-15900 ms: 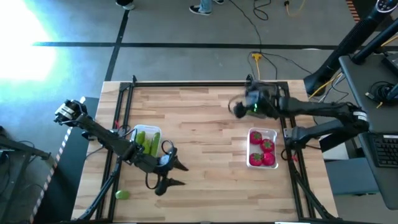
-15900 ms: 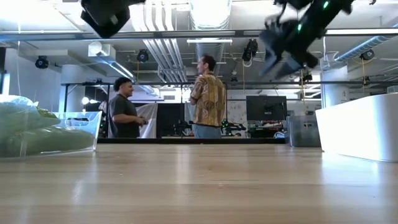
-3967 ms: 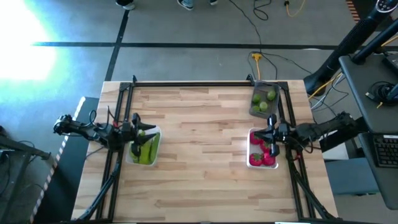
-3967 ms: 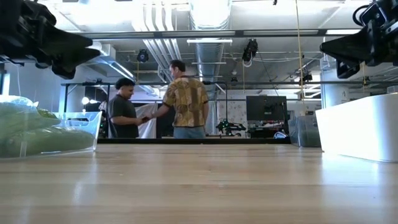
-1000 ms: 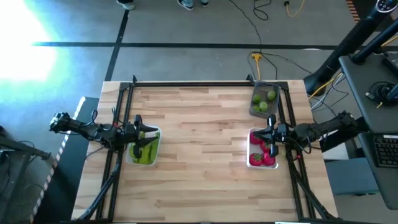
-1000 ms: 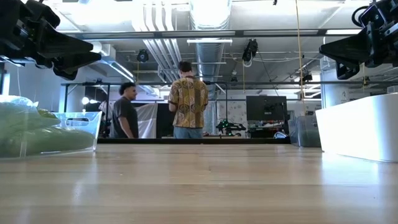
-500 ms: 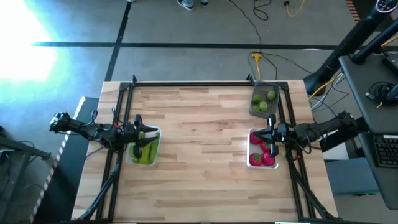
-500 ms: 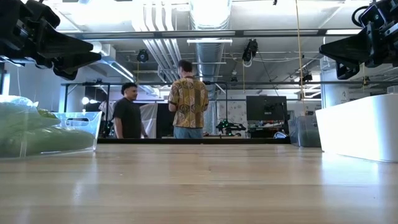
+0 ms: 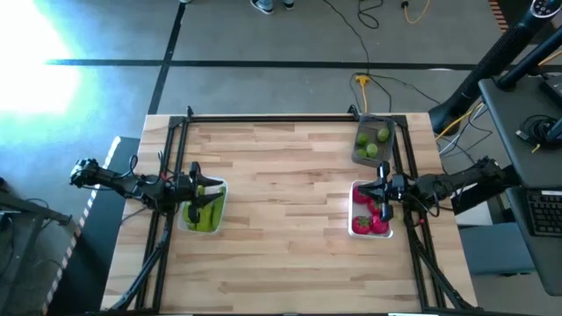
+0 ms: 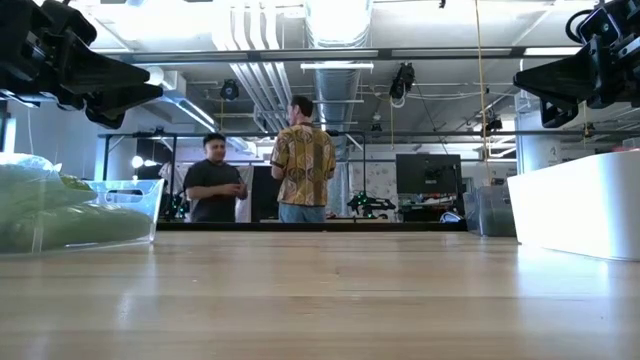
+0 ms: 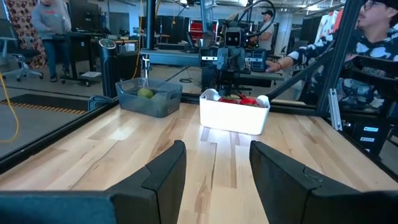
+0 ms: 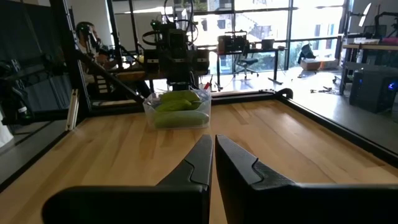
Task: Sort produce into baskets
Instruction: Return to Home Position
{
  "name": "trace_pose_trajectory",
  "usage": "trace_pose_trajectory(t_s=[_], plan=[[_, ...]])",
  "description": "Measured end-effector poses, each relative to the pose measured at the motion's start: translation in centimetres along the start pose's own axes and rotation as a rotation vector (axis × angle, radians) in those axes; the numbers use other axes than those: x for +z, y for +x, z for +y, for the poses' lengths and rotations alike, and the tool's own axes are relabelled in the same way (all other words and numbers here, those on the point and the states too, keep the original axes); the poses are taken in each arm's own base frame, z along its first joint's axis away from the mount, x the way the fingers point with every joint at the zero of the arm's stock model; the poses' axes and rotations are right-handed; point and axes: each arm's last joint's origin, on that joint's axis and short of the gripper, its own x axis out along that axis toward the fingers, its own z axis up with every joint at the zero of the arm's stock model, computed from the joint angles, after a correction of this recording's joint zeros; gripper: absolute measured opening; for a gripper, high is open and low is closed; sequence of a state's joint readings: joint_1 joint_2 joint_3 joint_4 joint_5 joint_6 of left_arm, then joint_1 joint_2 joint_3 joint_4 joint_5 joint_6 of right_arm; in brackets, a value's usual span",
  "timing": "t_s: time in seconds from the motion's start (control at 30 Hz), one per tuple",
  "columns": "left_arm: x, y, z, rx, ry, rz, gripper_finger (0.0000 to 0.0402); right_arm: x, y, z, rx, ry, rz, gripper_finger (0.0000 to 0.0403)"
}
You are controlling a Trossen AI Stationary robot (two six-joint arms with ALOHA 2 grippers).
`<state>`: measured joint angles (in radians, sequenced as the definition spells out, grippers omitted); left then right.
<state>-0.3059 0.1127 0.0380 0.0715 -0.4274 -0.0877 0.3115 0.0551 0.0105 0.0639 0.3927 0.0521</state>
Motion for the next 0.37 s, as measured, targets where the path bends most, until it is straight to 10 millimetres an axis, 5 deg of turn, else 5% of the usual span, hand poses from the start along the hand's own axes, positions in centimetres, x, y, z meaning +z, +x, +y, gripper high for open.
trace_pose_trajectory(t_s=[0.37], plan=[[0.05,0.0,0.0,0.0,-0.002,-0.004,0.0162,0.0,0.0,0.0,0.0,0.0,0.0,0.0012]])
